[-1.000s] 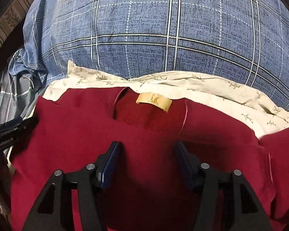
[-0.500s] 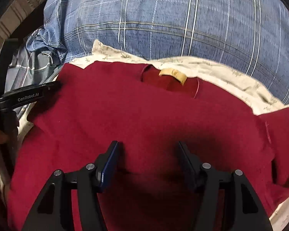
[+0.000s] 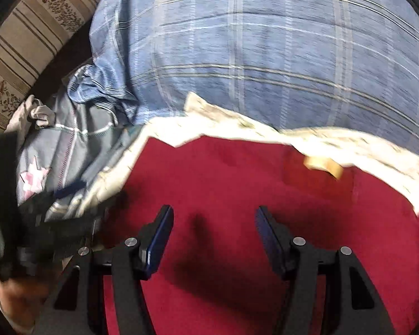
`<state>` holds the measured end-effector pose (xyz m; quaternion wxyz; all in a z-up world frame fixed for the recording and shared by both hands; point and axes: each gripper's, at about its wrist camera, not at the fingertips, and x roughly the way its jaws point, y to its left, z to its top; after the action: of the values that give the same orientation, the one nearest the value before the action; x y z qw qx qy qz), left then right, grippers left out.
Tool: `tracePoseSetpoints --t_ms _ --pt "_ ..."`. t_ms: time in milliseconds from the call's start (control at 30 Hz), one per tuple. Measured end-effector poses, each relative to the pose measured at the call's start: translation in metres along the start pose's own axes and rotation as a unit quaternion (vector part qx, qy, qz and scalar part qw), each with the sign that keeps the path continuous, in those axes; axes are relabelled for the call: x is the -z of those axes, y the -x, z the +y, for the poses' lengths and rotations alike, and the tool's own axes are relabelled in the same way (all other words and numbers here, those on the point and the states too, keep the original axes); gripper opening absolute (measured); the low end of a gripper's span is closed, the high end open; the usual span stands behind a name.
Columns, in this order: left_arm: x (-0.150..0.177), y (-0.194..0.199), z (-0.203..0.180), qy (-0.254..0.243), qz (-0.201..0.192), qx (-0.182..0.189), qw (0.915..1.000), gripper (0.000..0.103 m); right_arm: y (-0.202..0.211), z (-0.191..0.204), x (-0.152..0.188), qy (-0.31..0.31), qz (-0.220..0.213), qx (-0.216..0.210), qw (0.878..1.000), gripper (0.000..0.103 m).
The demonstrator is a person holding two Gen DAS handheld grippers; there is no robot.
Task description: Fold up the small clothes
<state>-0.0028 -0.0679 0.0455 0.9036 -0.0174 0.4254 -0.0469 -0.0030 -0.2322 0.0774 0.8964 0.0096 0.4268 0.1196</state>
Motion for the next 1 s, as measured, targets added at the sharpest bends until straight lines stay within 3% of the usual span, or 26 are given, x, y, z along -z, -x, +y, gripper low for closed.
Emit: tracePoseSetpoints --t_ms 133,200,367,567,700,767,833,900,1000 --pt "0.006 0.001 -0.003 -0.003 0.003 -0.008 1.0 0.089 -0.031 0.012 -0.02 0.012 0.018 -0.007 1.0 0.059" --pt "0.006 -0.005 -0.003 -0.005 0.009 -0.013 0.9999 0.089 -0.048 0.014 -0.027 0.015 0.033 -0.006 0.999 0.052" --pt "0.006 -0.013 -0.001 -0.006 0.018 -0.013 0.9997 0.089 -0.083 0.014 -0.033 0.015 0.052 0.014 0.998 0.052" --pt "0.004 -0.008 -0.002 -0.011 0.008 -0.011 0.9998 0.089 -0.043 0.019 -0.025 0.023 0.026 0.02 0.999 0.055" --pt "0.003 0.001 -0.005 -0.014 -0.01 -0.006 0.9998 0.088 0.001 0.005 0.007 0.005 -0.001 0.044 0.999 0.061" --pt "0.003 0.004 -0.01 -0.019 -0.014 -0.003 0.9997 0.089 -0.002 -0.003 0.02 0.001 0.015 0.072 0.997 0.067" --pt "0.003 0.009 -0.017 -0.032 -0.019 0.002 0.9993 0.088 -0.006 -0.017 0.033 -0.022 0.033 0.062 0.997 0.066" --pt "0.004 0.016 -0.024 -0.051 -0.033 -0.013 0.9981 0.089 0.011 -0.026 0.038 -0.047 0.018 0.057 0.997 0.064" --pt "0.005 0.027 -0.03 -0.054 -0.052 -0.009 0.9972 0.089 0.05 -0.039 0.047 -0.071 -0.015 0.083 0.994 0.066"
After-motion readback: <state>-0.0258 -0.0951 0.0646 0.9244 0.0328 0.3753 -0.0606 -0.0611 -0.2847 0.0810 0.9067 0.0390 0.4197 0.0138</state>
